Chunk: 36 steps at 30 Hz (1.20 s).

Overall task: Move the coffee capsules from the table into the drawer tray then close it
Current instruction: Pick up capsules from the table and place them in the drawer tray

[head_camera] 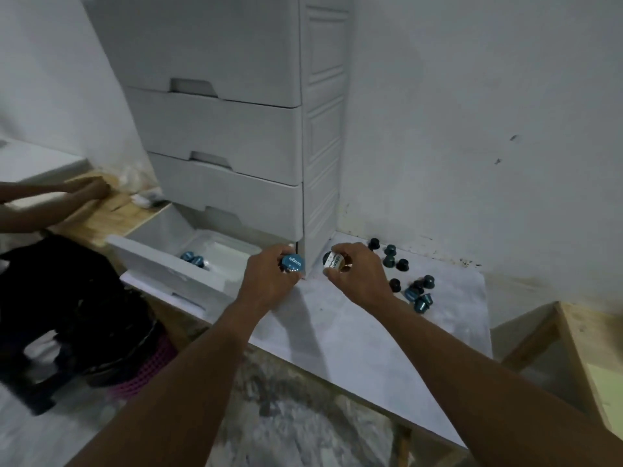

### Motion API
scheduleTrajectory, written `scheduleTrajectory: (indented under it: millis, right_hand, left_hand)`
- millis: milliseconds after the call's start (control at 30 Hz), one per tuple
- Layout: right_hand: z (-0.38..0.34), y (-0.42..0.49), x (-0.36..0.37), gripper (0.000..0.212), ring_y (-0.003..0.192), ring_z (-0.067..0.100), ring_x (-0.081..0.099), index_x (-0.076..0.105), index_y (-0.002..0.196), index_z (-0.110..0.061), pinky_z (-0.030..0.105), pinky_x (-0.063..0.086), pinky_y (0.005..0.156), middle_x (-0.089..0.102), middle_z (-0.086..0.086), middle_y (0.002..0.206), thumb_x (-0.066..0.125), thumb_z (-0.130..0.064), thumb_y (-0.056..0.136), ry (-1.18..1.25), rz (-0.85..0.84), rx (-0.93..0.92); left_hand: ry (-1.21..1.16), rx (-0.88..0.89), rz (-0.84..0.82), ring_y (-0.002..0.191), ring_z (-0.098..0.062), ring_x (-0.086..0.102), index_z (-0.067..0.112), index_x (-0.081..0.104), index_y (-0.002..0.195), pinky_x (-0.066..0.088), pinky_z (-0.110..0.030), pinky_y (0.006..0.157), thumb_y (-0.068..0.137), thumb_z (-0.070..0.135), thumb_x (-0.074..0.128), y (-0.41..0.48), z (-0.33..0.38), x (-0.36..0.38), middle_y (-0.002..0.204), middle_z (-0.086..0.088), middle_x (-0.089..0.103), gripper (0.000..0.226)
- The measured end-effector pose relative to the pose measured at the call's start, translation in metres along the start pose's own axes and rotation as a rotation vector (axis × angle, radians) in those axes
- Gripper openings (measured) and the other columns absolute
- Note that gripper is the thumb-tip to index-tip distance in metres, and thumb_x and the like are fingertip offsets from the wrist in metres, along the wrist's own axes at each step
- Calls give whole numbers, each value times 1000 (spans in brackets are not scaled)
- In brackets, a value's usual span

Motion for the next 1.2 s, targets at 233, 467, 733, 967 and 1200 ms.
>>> scheduleTrajectory:
  millis: [233, 467, 733, 967, 1200]
  right_hand:
    - [-68, 12, 58, 32, 95, 21, 59, 67, 107, -11, 36, 52, 85, 63, 8, 102, 73, -15, 76, -1, -9, -82]
    - [-114, 31, 126, 29, 89, 16, 56, 67, 104, -17, 28, 48, 78, 60, 0, 97, 72, -21, 76, -42, 13, -58]
    - [-135, 53, 187, 26, 86, 18, 58, 68, 101, -14, 38, 53, 79, 65, 4, 96, 72, -23, 77, -89, 36, 14]
    - [-126, 109, 224, 14, 79, 21, 57, 67, 89, -10, 41, 52, 74, 63, 9, 87, 68, -15, 76, -131, -22, 40]
    - [-84, 159, 278, 41, 102, 25, 57, 63, 116, -15, 35, 48, 90, 60, 9, 114, 72, -16, 76, -116, -184, 189]
  left_hand:
    - [132, 11, 32, 100, -14, 62, 14, 63, 113, 43, -19, 86, 76, 19, 73, 11, -46, -69, 110, -1, 67, 39]
    - [157, 81, -25, 99, -16, 64, 12, 63, 115, 49, -27, 96, 76, 19, 77, 38, -99, -129, 112, -4, 68, 42]
    - [211, 100, -158, 101, -14, 62, 13, 60, 120, 37, -14, 87, 78, 21, 75, 80, -155, -155, 115, -4, 67, 45]
    - [209, 58, -227, 92, -7, 56, 13, 61, 119, 37, -13, 85, 77, 17, 76, 139, -186, -141, 115, -4, 67, 44]
    - [322, 15, -386, 101, -19, 62, 13, 63, 117, 46, -22, 87, 79, 13, 73, 198, -218, -112, 114, -7, 67, 40]
Point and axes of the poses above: each hand's wrist, its own y-axis towards the middle knuckle, its own x-axis out of the palm, z = x × y, the point moved 6 cm from there along y, towards the middle knuckle
